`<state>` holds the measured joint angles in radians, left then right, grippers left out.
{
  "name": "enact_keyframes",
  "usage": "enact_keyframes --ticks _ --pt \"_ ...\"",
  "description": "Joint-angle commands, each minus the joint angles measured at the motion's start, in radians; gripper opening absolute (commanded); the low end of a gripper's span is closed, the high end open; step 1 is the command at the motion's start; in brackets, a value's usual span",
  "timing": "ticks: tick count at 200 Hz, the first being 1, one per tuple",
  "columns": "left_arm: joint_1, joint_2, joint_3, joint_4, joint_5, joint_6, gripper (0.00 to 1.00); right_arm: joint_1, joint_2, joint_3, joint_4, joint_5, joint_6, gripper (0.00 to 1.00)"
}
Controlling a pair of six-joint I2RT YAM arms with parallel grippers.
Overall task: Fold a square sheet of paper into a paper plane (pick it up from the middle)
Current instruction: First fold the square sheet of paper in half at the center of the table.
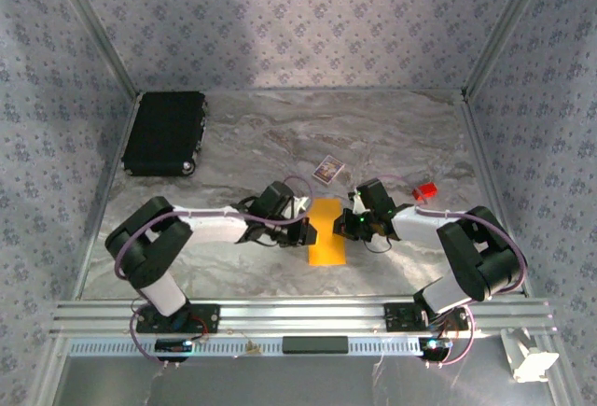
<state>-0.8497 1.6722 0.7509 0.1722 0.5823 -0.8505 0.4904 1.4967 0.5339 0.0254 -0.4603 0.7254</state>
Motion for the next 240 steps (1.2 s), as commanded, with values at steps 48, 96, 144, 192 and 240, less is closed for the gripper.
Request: enact_keyframes --ticks 48,96,144,192,240 --pt "0.024 0.136 0.014 0.037 -0.019 -0.039 0.08 -0.002 0.043 -0.036 -0.166 0.109 -0.003 0.00" --pt "0.029 0.103 -0.019 0.044 -0.013 -0.042 0.08 -0.001 0.020 -0.007 -0.148 0.069 -0.007 0.00" --pt "0.068 0.037 0.127 -0.068 -0.037 -0.013 0.10 -0.012 -0.183 0.072 -0.318 0.125 -0.030 0.14" --pt "0.145 0.159 0.265 -0.101 -0.007 0.019 0.08 -0.038 -0.457 -0.084 -0.400 0.118 0.067 0.29" --pt "0.169 0.283 0.396 -0.107 0.013 0.026 0.09 -0.023 -0.553 -0.133 -0.391 0.083 0.157 0.31"
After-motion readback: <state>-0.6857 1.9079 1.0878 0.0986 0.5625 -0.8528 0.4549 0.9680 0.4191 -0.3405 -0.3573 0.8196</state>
